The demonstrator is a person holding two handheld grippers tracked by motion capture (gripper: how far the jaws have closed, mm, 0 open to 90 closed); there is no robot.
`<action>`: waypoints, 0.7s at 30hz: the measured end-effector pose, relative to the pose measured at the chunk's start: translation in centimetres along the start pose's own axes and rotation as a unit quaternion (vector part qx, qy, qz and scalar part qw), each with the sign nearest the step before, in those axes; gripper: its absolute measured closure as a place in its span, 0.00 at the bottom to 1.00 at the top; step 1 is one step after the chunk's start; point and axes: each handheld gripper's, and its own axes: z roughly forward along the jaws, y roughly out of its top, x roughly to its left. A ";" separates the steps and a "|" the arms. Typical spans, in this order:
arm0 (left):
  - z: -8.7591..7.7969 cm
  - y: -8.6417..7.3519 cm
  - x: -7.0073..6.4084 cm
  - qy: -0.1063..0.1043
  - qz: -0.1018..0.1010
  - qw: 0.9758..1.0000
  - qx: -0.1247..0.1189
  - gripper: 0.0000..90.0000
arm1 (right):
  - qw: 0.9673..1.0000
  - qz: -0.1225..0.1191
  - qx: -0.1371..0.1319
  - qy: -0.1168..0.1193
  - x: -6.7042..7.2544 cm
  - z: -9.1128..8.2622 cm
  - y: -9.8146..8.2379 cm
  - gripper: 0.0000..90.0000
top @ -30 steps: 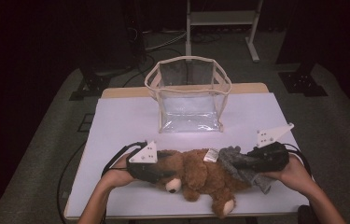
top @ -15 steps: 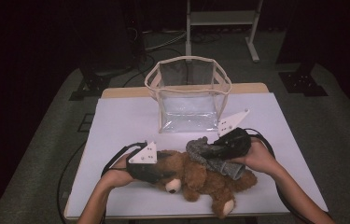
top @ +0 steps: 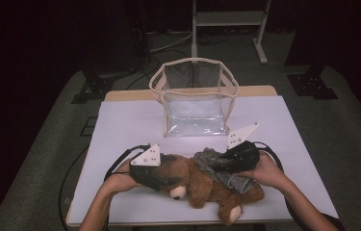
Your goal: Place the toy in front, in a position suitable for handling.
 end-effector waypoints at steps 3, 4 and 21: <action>0.0 0.0 0.2 0.003 -0.017 1.000 0.002 0.24 | 1.000 -0.001 -0.003 0.001 0.3 -0.1 -0.2 0.83; 0.0 0.0 0.2 0.003 -0.017 1.000 0.002 0.22 | 1.000 -0.001 -0.003 0.001 0.3 -0.1 -0.2 0.83; 2.8 0.1 0.1 -0.002 -0.033 0.998 0.049 0.03 | 1.000 -0.011 -0.009 0.006 1.8 0.3 -0.6 0.83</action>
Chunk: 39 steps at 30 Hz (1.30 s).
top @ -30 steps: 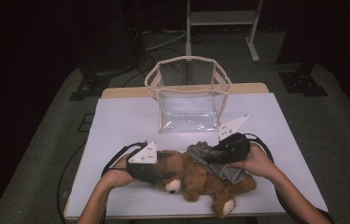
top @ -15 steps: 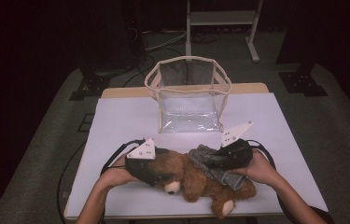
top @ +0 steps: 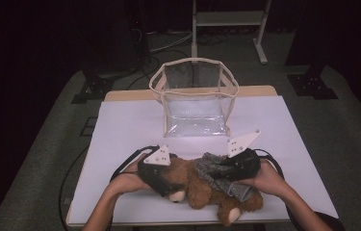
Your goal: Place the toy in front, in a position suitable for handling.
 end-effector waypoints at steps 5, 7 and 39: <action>0.4 0.3 0.1 0.001 -0.002 1.000 0.012 0.07 | 1.000 0.000 -0.001 -0.002 0.0 0.0 -0.1 0.83; 0.1 0.6 0.1 0.002 0.009 1.000 0.018 0.20 | 1.000 0.002 -0.003 -0.004 -0.1 0.0 -0.1 0.83; -0.7 0.0 1.2 0.015 0.014 0.999 -0.036 0.31 | 0.998 0.046 0.001 -0.032 -4.1 -1.5 1.1 0.82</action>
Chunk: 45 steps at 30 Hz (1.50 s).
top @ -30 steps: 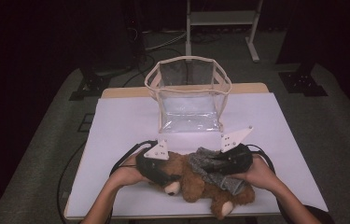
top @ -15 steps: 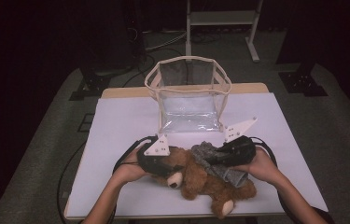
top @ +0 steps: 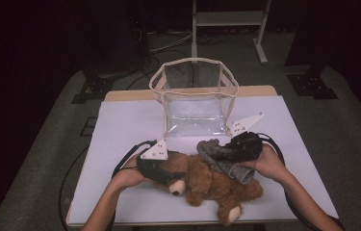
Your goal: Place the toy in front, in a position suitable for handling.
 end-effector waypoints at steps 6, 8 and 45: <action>-0.4 0.6 -0.1 -0.005 -0.006 1.000 0.020 0.16 | 1.000 0.001 0.003 0.023 0.7 1.1 -0.9 0.82; -0.8 0.8 -0.1 -0.005 -0.009 1.000 0.019 0.13 | 1.000 -0.006 0.003 0.021 1.1 1.0 -1.0 0.82; -1.8 0.0 -1.7 -0.031 0.011 0.999 0.037 0.18 | 0.999 -0.025 -0.008 0.028 2.8 1.4 -0.8 0.82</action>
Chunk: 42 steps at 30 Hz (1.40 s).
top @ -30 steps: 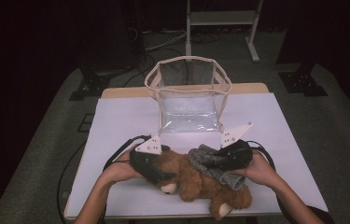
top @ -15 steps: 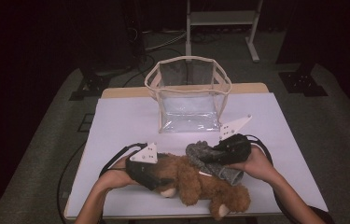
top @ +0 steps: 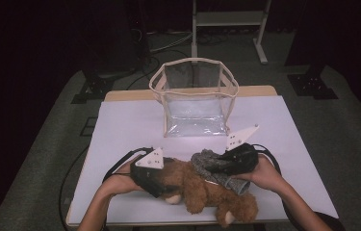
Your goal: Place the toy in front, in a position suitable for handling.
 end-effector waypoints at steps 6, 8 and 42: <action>0.1 0.8 0.3 -0.004 0.003 1.000 0.010 0.12 | 1.000 -0.005 0.006 -0.001 0.3 0.2 0.1 0.82; 0.2 0.9 0.3 -0.006 0.002 1.000 0.010 0.11 | 1.000 -0.009 0.008 -0.003 0.3 0.2 0.2 0.82; 2.1 2.7 -0.6 -0.016 0.038 0.998 0.042 0.12 | 1.000 0.002 -0.013 0.004 0.1 -0.1 -0.6 0.81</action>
